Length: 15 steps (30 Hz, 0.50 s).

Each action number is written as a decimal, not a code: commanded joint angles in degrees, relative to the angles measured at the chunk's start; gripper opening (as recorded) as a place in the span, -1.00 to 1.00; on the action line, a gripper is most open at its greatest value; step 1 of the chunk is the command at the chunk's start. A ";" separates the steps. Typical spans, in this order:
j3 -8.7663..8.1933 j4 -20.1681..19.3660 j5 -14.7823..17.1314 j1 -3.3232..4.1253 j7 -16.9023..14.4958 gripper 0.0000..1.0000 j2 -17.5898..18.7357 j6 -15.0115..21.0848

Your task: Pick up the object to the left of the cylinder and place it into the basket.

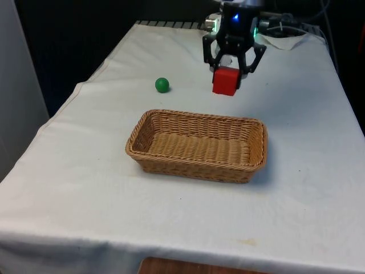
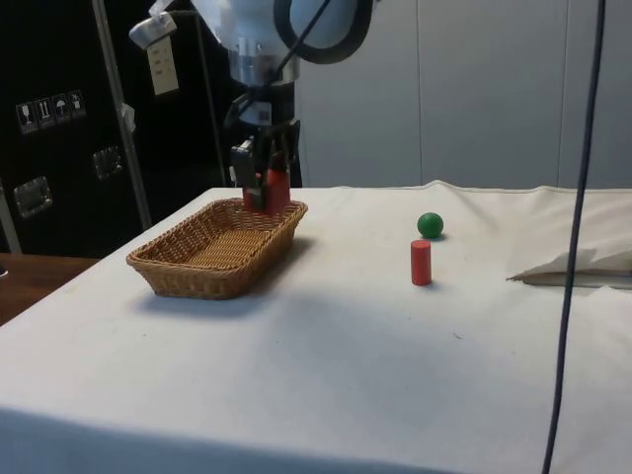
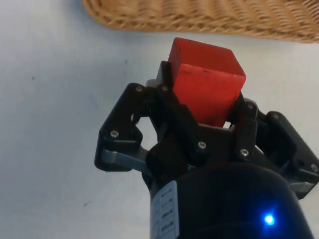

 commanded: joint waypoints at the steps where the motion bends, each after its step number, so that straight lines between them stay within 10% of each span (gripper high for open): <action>1: 0.34 0.63 1.60 -0.63 -1.49 -0.97 0.63 0.52; 12: -1.72 5.79 5.56 -0.57 -5.16 -0.97 6.70 1.60; 15: -1.15 8.65 8.54 -1.66 -7.51 -0.97 9.85 2.29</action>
